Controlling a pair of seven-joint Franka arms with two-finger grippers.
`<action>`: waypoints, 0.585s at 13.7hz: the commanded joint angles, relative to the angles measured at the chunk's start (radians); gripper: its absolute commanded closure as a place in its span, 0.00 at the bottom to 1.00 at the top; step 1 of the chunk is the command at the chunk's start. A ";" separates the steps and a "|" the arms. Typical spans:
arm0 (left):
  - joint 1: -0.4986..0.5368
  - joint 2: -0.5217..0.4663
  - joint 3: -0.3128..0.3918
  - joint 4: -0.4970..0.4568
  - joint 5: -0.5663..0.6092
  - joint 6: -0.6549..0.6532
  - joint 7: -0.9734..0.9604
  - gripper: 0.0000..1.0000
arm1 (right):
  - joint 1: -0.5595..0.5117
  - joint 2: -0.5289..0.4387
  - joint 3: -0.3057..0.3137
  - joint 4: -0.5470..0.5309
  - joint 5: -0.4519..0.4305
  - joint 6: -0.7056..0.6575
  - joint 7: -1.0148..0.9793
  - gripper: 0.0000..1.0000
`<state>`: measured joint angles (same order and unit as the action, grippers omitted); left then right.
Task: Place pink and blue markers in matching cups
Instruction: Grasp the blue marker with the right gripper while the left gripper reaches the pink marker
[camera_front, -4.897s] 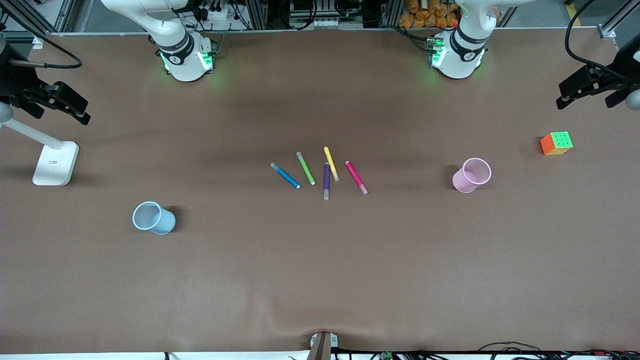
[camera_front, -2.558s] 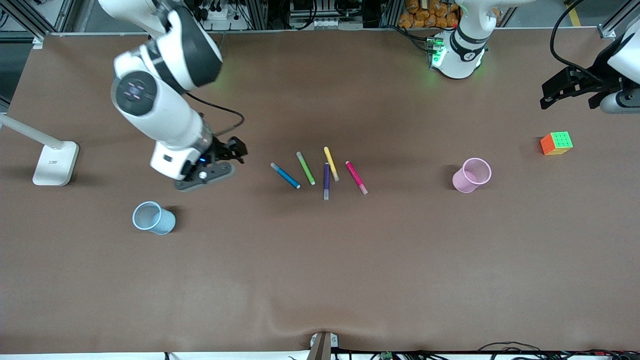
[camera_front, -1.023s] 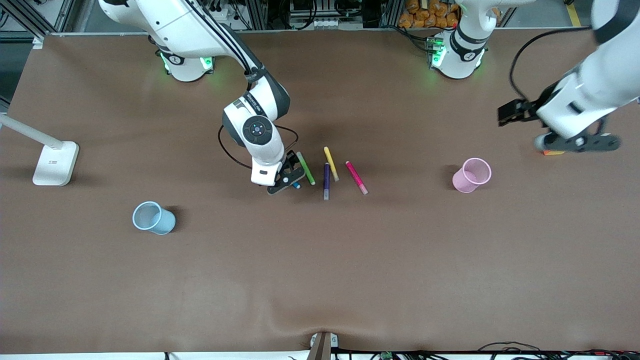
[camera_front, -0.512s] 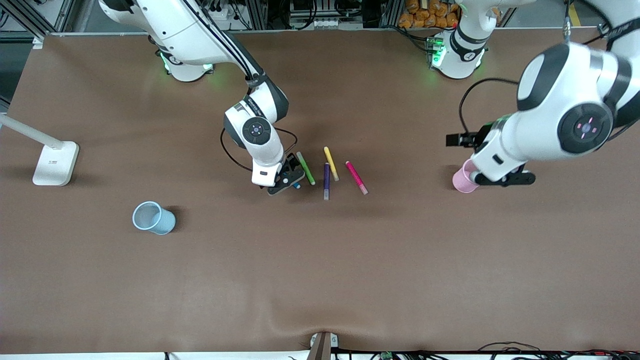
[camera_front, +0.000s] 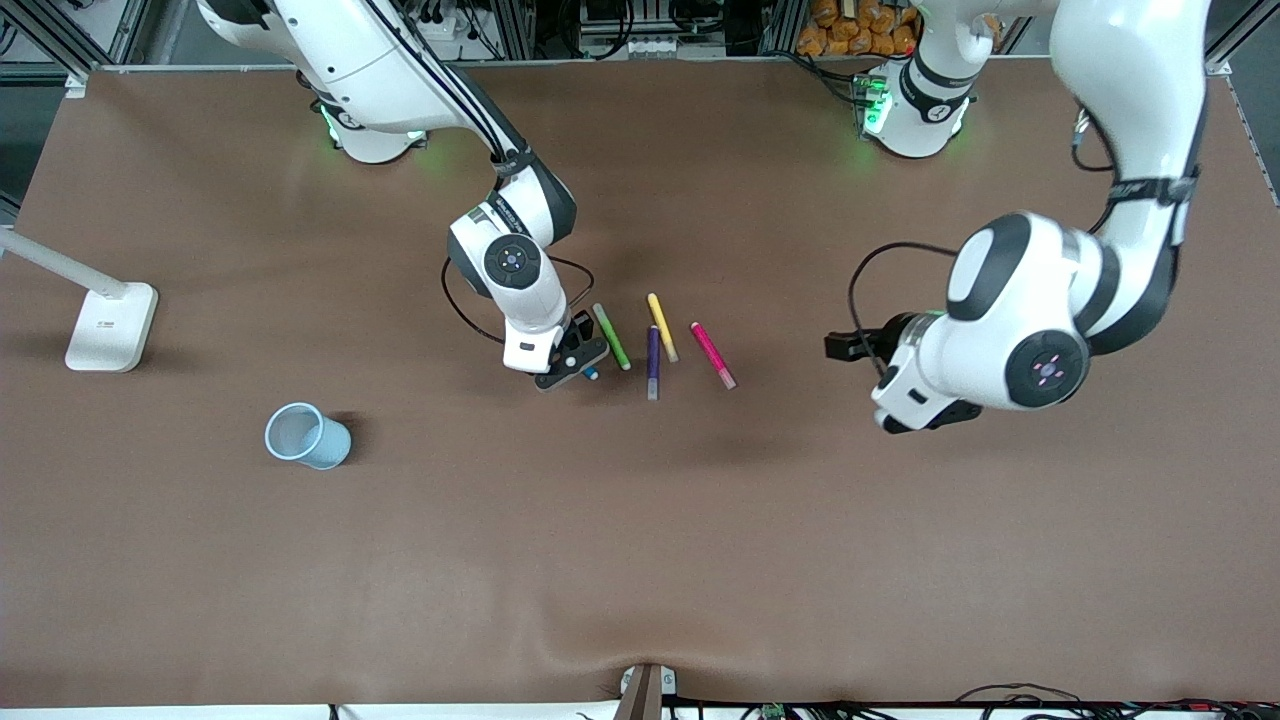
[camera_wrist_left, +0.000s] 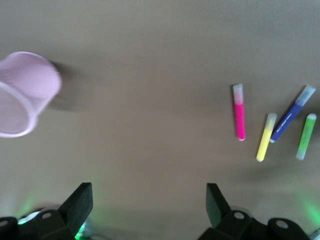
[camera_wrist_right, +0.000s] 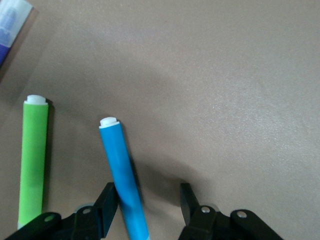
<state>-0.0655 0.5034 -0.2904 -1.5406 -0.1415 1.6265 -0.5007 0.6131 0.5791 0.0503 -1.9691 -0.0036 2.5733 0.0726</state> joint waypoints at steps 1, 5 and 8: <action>0.000 0.058 0.000 0.017 -0.027 0.048 -0.030 0.00 | 0.010 0.001 -0.004 -0.010 -0.010 0.005 0.004 0.69; -0.042 0.125 0.000 0.020 -0.061 0.122 -0.116 0.00 | 0.010 -0.001 -0.004 -0.005 -0.009 -0.015 -0.002 0.93; -0.054 0.168 0.000 0.019 -0.122 0.157 -0.116 0.00 | -0.006 -0.036 -0.012 0.048 -0.012 -0.138 -0.026 1.00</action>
<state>-0.1112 0.6435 -0.2914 -1.5394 -0.2339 1.7680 -0.6025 0.6131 0.5727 0.0447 -1.9550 -0.0047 2.5297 0.0682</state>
